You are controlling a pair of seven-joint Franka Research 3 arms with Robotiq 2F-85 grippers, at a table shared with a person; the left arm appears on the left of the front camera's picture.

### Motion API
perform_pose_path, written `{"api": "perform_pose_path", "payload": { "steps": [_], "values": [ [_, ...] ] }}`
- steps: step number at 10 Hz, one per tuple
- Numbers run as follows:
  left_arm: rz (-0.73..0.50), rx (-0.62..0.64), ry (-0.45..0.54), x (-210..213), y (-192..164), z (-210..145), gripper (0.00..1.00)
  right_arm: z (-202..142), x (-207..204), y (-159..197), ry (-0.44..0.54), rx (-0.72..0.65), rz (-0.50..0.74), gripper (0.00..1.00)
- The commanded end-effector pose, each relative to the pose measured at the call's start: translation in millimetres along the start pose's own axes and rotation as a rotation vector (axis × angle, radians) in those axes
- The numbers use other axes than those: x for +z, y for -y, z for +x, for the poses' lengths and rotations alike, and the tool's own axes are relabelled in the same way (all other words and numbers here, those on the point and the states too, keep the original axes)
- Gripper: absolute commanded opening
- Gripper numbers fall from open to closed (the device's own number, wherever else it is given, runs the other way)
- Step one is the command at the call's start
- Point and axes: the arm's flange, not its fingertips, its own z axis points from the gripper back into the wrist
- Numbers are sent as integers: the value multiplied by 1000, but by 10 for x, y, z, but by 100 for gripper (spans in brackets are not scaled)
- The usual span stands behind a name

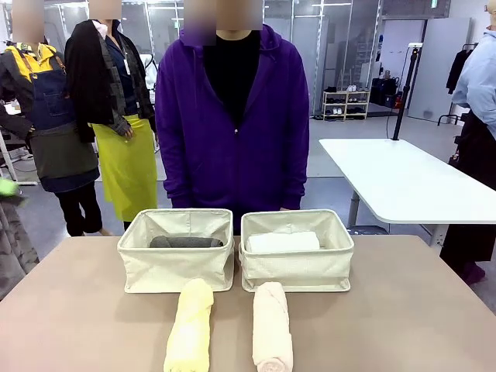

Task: Divide the towels into two baskets.
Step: Pick up one hotel-folded towel from the bottom of the table and place it in the Fabric basket indicated by the person.

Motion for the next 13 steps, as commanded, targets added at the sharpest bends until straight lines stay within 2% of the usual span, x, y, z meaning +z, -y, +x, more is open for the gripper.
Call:
{"api": "perform_pose_path", "payload": {
  "steps": [1,3,5,6,13],
  "values": [
    [2,85,155,409,-166,-441,92,-24,11,-42,-11,9,-5,100],
    [4,155,257,752,-255,-1101,92,-24,11,-42,-11,9,-5,100],
    [-34,128,300,847,-294,-1465,92,-24,11,-42,-11,9,-5,100],
    [-18,164,313,862,-354,-1587,92,-24,11,-42,-11,9,-5,100],
    [4,174,299,859,-311,-1568,92,-24,11,-42,-11,9,-5,100]
  ]
}}
